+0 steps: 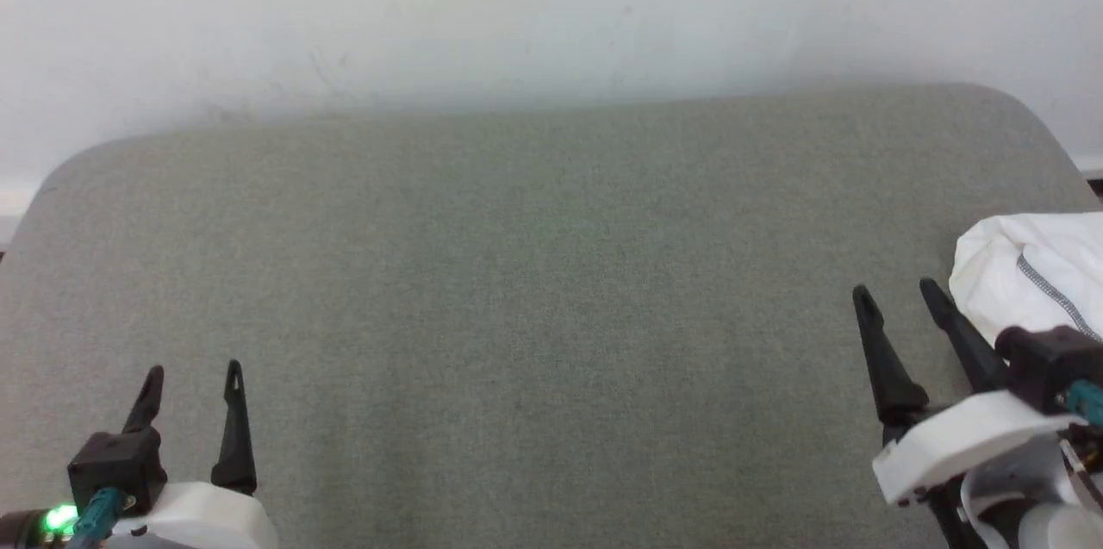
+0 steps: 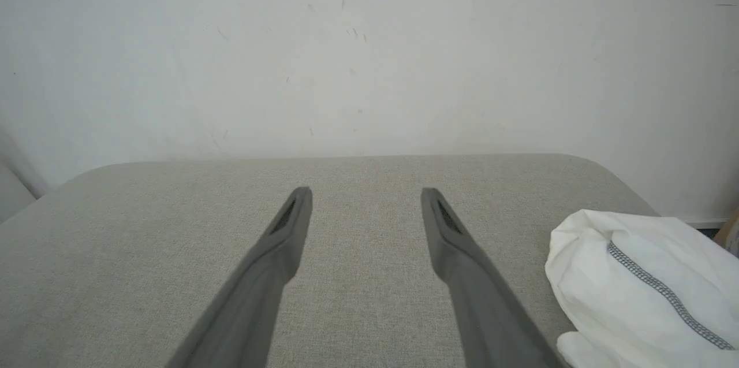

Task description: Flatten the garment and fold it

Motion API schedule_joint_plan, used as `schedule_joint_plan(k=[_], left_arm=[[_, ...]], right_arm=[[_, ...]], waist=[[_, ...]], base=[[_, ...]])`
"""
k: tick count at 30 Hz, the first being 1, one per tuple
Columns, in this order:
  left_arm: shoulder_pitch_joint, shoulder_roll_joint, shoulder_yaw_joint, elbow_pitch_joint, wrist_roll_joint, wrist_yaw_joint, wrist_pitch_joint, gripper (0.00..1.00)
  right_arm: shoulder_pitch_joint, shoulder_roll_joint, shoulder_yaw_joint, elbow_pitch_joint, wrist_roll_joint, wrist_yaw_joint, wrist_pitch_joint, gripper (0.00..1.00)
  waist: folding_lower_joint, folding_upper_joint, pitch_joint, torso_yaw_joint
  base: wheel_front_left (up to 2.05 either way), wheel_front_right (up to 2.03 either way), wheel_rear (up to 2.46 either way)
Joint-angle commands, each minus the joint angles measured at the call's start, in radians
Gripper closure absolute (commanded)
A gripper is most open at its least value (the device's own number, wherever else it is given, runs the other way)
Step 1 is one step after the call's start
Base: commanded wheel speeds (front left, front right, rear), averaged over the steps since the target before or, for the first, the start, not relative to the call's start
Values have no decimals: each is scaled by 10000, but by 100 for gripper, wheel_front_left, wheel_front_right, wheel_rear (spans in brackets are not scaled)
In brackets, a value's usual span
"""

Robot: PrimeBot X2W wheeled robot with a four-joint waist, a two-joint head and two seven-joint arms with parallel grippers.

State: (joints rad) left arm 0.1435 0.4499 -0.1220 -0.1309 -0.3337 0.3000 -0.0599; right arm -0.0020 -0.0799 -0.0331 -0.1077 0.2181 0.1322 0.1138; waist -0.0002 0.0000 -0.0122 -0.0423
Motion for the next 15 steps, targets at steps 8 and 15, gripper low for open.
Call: schedule_joint_plan(k=[8,15], left_arm=[[-51,72,-313,-383,-77,-155,312,0],[-211,67,-356,-431,-57,-122,271,0]], right_arm=[[801,223,62,-581,-792,-15,-332,0],[799,281,160,-565,-784,-15,-387,0]], waist=[[2,0,-272,66],[2,0,-155,53]], base=[[0,0,0],[0,0,0]])
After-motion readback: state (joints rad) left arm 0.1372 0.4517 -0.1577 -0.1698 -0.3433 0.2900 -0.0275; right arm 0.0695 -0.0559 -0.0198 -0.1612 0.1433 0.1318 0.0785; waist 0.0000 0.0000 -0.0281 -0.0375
